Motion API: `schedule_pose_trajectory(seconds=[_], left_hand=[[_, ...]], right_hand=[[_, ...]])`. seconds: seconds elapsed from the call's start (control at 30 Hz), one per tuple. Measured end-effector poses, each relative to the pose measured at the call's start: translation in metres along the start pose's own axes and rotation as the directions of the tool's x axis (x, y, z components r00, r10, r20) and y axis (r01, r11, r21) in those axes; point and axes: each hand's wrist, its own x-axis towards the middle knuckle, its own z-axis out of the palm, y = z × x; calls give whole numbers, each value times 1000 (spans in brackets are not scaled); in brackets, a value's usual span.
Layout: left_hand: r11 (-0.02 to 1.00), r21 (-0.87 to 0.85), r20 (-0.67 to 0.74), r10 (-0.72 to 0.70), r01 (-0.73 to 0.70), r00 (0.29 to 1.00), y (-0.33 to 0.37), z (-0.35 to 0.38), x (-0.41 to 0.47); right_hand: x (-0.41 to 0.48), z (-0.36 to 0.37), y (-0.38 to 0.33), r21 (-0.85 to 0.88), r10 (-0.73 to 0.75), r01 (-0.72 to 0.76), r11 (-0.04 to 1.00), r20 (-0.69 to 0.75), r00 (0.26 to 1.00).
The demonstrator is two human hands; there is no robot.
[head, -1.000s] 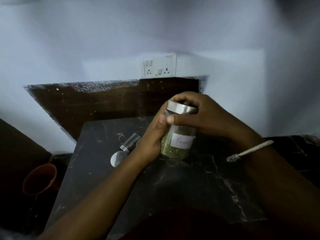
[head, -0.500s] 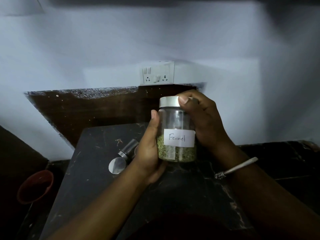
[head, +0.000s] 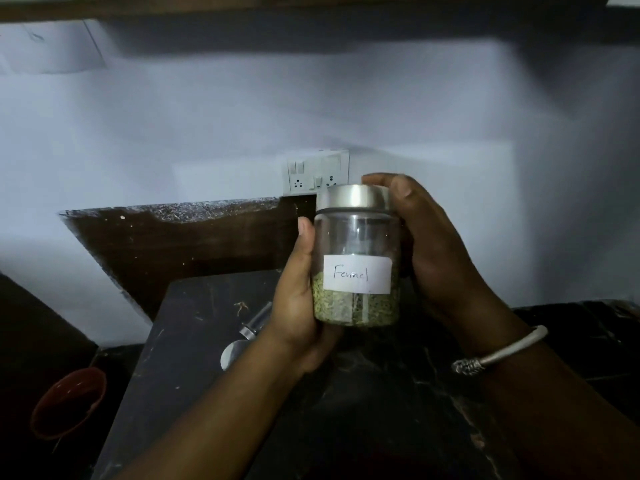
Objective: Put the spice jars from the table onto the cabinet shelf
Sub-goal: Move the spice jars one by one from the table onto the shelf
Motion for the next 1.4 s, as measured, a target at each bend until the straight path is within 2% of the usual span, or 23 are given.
schedule_pose_trajectory(seconds=[0.13,0.27,0.4,0.47,0.57,0.63,0.7,0.73,0.77,0.83,0.87,0.9,0.97,1.03,1.1,1.2,1.4], left_hand=[[998,16,60,60,-61,996,23,16,14],[990,65,142,114,-125,983,49,32,30],[987,51,234,137,-153,963,74,47,53],[981,70,252,159,-182,955,93,59,69],[924,259,276,208,-281,938,134,78,102],[781,489,242,305,-388,921,167,91,123],[603,673,218,391,-428,894,201,96,149],[477,750,216,477,-458,852,218,94,165],[295,834,239,568,-467,787,233,89,182],[-151,929,345,682,-338,645,260,70,213],[-304,928,371,678,-217,634,269,59,227],[-426,901,373,652,-88,660,279,49,241],[-584,808,347,572,73,743,284,30,262],[-638,763,331,529,109,781,281,16,276],[-633,766,324,527,109,786,283,7,286],[-623,776,303,502,96,810,287,0,297],[-619,781,319,508,82,800,288,-8,306]], right_hand=[[-6,0,-16,-45,-154,152,987,-55,987],[-6,0,-36,-171,-330,325,930,1,944],[12,-6,-66,-507,-315,282,814,23,949],[30,-8,-82,-561,-291,253,788,22,956],[69,-10,-112,-575,-348,288,766,5,937],[102,-14,-131,-581,-430,349,735,-1,903],[142,-15,-150,-626,-488,387,677,13,873],[165,-15,-159,-662,-505,392,639,23,863],[189,-14,-164,-696,-515,388,604,31,856],[238,-11,-171,-749,-513,362,555,34,858],[261,-10,-171,-775,-504,335,536,24,863],[287,-8,-171,-796,-497,312,519,15,867],[327,-9,-164,-804,-466,274,528,-4,885],[364,-8,-154,-779,-445,266,567,-18,895],[394,-4,-143,-770,-439,261,583,-28,898],[429,6,-128,-778,-406,249,577,-8,914],[485,24,-112,-848,-280,156,507,9,960]])
